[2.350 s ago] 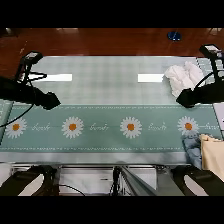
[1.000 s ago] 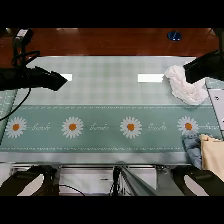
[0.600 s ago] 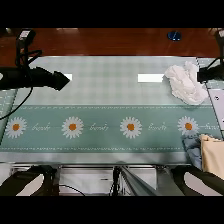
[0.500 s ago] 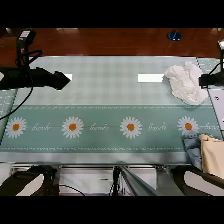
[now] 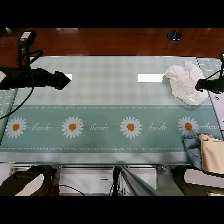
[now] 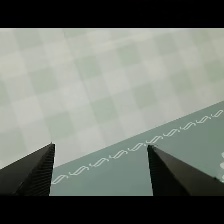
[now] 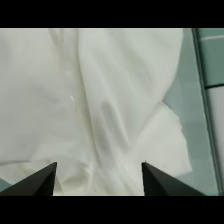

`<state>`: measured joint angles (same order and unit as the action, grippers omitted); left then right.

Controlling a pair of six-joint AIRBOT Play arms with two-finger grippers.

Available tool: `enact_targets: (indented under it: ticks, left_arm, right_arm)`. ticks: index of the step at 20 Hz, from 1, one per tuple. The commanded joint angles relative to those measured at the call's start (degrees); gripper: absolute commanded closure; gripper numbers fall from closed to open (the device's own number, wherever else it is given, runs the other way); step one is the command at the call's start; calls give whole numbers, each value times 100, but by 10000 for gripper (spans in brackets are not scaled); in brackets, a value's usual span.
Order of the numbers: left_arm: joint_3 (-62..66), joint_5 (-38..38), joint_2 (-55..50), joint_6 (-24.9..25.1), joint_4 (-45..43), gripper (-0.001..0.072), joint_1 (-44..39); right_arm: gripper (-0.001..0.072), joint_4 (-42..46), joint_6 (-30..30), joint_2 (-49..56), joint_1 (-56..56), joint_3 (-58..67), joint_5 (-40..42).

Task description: Fold the shirts.

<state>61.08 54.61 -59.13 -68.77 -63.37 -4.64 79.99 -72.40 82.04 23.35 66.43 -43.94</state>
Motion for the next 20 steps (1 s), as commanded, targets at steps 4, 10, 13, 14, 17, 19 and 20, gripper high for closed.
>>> enact_targets:
  ticks: [4, 10, 13, 14, 17, 19, 20]
  left_arm:
    - [0, 0, -20, -4, 0, -13, -2]
    - [0, -2, -20, -4, 44, -13, -2]
    - [4, -2, -17, -4, 44, -13, -2]
    - [11, -4, -15, -4, 44, -13, -2]
    - [125, -4, -15, -4, 223, -13, -2]
    - [284, 0, -4, -4, 485, -13, -2]
    - [391, 2, 11, -4, 632, -13, -4]
  right_arm:
    - [117, -1193, 566, 562, 83, 0, 236]
    - [153, -1410, 546, 1375, 81, 0, 105]
    - [686, -1797, 557, 1403, 83, 17, -227]
    - [687, -2103, 813, 1263, 79, 46, -374]
    - [688, -3307, 1788, 374, -74, 227, -765]
    - [687, -4352, 2085, -450, -310, 446, -962]
    - [687, -4922, 2109, -881, -494, 553, -957]
